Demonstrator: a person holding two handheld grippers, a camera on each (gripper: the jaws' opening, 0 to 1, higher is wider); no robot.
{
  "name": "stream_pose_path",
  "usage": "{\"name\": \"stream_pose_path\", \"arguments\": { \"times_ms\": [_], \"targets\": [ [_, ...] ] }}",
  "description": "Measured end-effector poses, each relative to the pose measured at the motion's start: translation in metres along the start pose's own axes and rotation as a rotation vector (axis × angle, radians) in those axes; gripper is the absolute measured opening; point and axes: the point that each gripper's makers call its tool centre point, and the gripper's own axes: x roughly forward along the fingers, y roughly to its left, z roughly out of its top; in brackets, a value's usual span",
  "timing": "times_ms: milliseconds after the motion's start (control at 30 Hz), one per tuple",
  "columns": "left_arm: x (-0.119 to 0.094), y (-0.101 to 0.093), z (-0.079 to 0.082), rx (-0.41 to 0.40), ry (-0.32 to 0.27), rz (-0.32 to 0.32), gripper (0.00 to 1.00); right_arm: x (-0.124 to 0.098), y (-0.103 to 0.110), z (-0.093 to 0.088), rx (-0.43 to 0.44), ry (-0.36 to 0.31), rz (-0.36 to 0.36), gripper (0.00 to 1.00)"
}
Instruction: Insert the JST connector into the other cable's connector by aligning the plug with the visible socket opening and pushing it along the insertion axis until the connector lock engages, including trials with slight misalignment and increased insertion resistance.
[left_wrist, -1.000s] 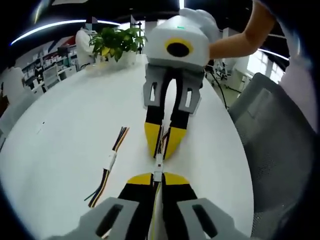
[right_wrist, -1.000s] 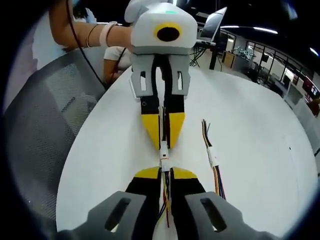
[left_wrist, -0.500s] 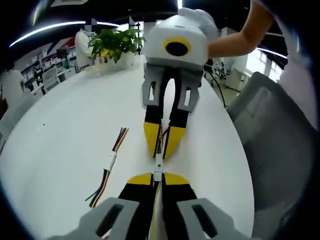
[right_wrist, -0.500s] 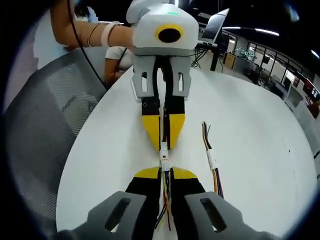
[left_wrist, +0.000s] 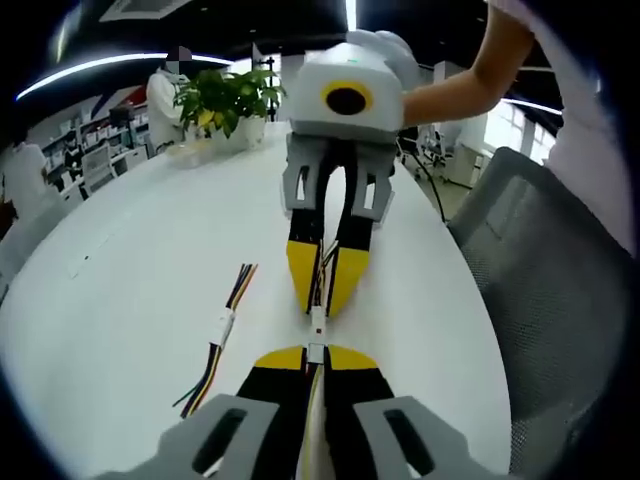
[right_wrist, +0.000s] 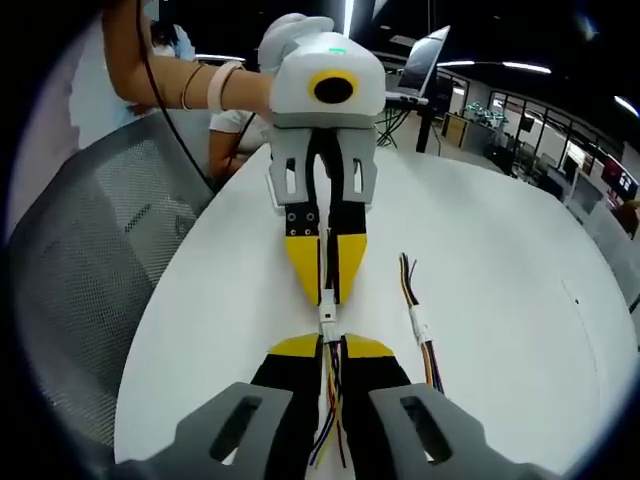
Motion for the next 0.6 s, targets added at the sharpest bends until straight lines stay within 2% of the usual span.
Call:
{"name": "stream_pose_path", "arguments": {
  "times_ms": [367, 500, 600],
  "targets": [
    [-0.004, -0.003, 0.007, -0.027, -0.040, -0.001, 0.00, -0.002, -0.001, 0.005, 0.037, -0.046, -0.019, 0.02],
    [-0.004, -0.003, 0.013, -0.036, -0.073, -0.005, 0.00, -0.003, -0.001, 0.007, 0.043, -0.064, -0.019, 0.02],
    [-0.003, -0.002, 0.014, -0.025, -0.067, -0.003, 0.00, -0.002, -0.003, 0.007, 0.038, -0.060, -0.022, 0.02]
  ]
}}
